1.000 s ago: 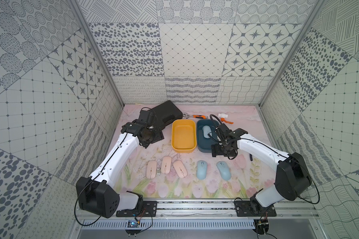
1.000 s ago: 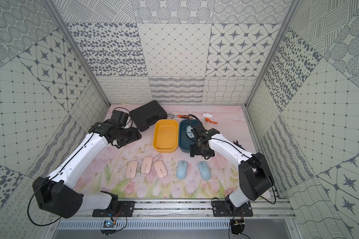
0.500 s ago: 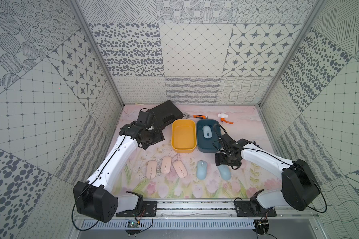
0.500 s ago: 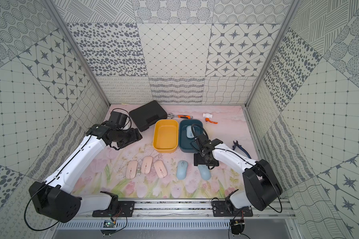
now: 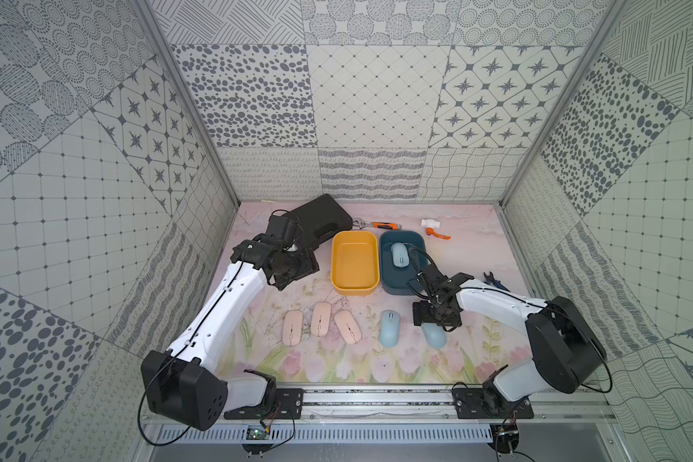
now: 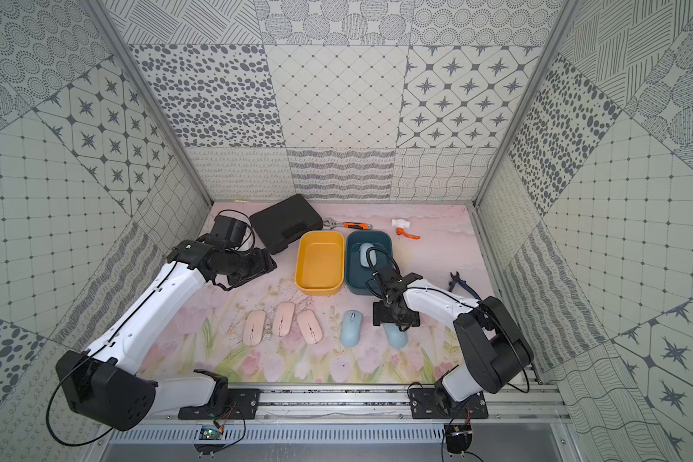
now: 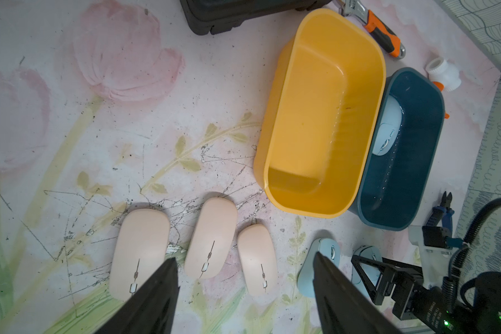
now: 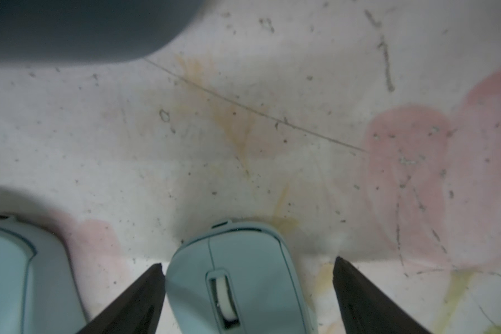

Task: Place the mice by color into the storage box
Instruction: Pick up the mouse from the center of the board.

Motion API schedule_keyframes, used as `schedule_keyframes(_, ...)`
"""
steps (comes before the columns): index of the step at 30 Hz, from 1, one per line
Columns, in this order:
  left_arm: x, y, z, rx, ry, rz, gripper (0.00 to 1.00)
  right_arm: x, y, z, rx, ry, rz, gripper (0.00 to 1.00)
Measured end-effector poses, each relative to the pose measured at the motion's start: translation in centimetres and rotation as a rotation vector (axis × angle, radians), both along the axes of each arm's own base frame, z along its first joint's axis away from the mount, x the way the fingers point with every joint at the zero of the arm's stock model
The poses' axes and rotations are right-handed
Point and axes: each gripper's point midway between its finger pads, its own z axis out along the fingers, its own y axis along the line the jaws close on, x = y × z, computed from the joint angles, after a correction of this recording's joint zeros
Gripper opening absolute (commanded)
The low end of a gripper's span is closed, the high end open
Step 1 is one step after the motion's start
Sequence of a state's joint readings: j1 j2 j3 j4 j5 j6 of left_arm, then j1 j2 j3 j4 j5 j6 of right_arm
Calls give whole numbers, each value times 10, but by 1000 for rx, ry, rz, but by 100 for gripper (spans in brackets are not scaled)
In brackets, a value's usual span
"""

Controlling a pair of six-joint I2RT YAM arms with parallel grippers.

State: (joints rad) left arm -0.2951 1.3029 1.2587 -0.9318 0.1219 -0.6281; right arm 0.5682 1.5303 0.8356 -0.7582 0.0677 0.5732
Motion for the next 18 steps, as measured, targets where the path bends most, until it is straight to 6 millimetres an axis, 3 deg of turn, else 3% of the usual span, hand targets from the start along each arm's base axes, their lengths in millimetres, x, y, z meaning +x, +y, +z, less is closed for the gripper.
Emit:
schedule_keyframes(11,-1,0,0,3,4,-2,77,10,5,-3,17,-42,-5,94)
schedule_keyframes(18,-2,0,-3,7,17,-3,77,-12,-4,0,26,-5,-6,95)
